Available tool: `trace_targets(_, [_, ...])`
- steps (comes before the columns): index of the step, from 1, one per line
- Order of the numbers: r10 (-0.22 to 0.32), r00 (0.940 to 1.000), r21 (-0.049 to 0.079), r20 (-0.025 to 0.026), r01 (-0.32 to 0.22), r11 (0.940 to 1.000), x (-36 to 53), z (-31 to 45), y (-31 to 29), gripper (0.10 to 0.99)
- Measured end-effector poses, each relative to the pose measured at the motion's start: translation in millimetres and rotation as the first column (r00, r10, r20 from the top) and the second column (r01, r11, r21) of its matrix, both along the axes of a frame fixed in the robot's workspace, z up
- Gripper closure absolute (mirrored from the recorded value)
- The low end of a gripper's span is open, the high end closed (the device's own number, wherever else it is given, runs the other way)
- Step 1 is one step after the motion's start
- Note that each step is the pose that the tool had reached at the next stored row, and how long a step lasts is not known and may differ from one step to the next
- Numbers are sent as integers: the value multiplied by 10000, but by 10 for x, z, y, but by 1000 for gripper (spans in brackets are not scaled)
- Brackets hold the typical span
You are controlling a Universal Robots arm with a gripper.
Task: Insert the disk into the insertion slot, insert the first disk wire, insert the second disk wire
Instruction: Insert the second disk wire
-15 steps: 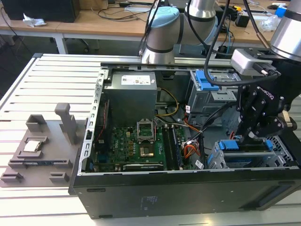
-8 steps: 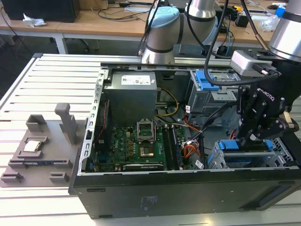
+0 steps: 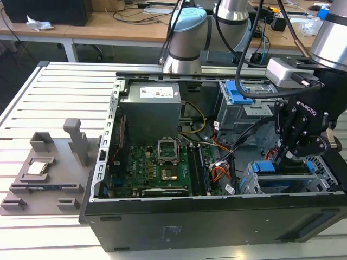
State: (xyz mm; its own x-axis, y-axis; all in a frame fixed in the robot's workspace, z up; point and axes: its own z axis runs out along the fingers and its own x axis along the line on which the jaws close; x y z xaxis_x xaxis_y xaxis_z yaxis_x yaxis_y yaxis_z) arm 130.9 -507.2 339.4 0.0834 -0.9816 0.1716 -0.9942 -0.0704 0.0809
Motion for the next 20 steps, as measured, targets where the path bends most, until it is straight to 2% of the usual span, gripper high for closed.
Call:
trace_targets(5, [0,10000,2,0,0,10000,0,1,0,941])
trace_targets(7, [0,10000,-2,0,0,10000,0,76,0,941])
trace_targets(9, [0,10000,12,0,0,10000,0,89,0,941])
trace_targets(10, [0,10000,82,-1,0,10000,0,92,-5,941])
trace_targets(12, [1,10000,244,0,-1,9997,0,91,-28,941])
trace_targets(14, [0,10000,654,0,0,9979,0,92,-105,941])
trace_targets(15, [0,10000,976,0,0,9952,0,91,-147,941])
trace_targets(16, [-1,10000,1166,-1,1,9932,1,92,-170,941])
trace_targets(17, [-1,10000,1256,-4,1,9921,4,92,-179,941])
trace_targets(18, [0,10000,1422,-15,2,9898,17,91,-198,941])
trace_targets(19, [0,10000,1497,-33,5,9887,29,90,-229,941])
trace_targets(20, [0,10000,1509,-47,8,9885,32,80,-243,941])
